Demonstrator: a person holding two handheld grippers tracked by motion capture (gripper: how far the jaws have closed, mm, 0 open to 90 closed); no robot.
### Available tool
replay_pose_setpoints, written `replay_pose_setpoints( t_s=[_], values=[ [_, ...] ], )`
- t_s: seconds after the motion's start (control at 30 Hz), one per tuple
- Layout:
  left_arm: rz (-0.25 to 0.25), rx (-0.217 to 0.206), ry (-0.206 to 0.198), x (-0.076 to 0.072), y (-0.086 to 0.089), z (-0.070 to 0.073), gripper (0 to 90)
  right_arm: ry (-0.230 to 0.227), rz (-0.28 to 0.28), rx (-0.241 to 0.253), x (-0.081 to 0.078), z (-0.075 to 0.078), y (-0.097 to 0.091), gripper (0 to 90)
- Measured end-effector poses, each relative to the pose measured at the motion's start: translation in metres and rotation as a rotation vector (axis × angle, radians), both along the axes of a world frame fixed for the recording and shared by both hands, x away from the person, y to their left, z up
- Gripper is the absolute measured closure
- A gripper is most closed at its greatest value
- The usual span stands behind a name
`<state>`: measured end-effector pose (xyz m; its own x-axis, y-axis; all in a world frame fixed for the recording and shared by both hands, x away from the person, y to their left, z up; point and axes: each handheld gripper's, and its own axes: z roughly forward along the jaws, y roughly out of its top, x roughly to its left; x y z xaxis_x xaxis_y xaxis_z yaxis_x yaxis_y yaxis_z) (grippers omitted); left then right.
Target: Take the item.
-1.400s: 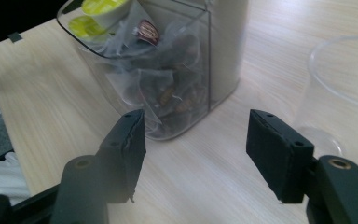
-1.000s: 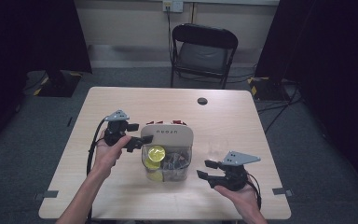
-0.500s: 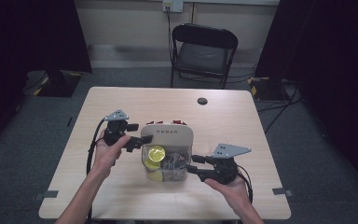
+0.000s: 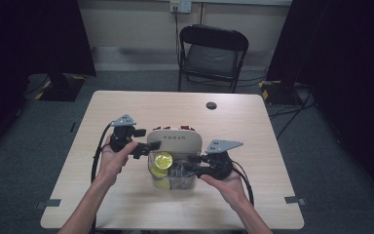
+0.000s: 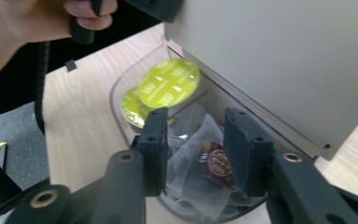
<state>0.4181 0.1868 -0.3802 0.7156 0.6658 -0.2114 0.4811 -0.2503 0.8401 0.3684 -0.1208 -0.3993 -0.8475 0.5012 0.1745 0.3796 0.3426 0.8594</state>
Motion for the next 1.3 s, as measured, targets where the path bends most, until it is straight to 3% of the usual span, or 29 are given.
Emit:
replay_pose_setpoints(
  t_s=[0.17, 0.23, 0.67, 0.8, 1.07, 1.3],
  values=[
    [-0.004, -0.005, 0.007, 0.001, -0.002, -0.002, 14.9, 0.019, -0.002, -0.021, 0.008, -0.007, 0.003, 56.7],
    [-0.006, 0.016, 0.005, 0.0, -0.002, -0.002, 15.0, 0.031, -0.004, -0.018, 0.01, -0.009, 0.002, 57.0],
    [-0.006, 0.002, 0.01, 0.001, -0.002, -0.003, 15.0, 0.049, 0.013, -0.03, 0.01, -0.014, 0.005, 62.5],
    [-0.002, 0.009, 0.006, 0.0, -0.002, -0.002, 15.3, 0.073, 0.012, -0.013, 0.01, -0.02, 0.002, 66.7],
    [-0.006, 0.002, 0.012, 0.001, -0.002, -0.003, 15.1, 0.078, 0.014, 0.009, 0.01, -0.021, -0.002, 81.3],
    [-0.006, 0.003, 0.011, 0.0, -0.002, -0.003, 15.1, 0.072, 0.018, 0.009, 0.009, -0.02, -0.001, 87.2]
  ],
)
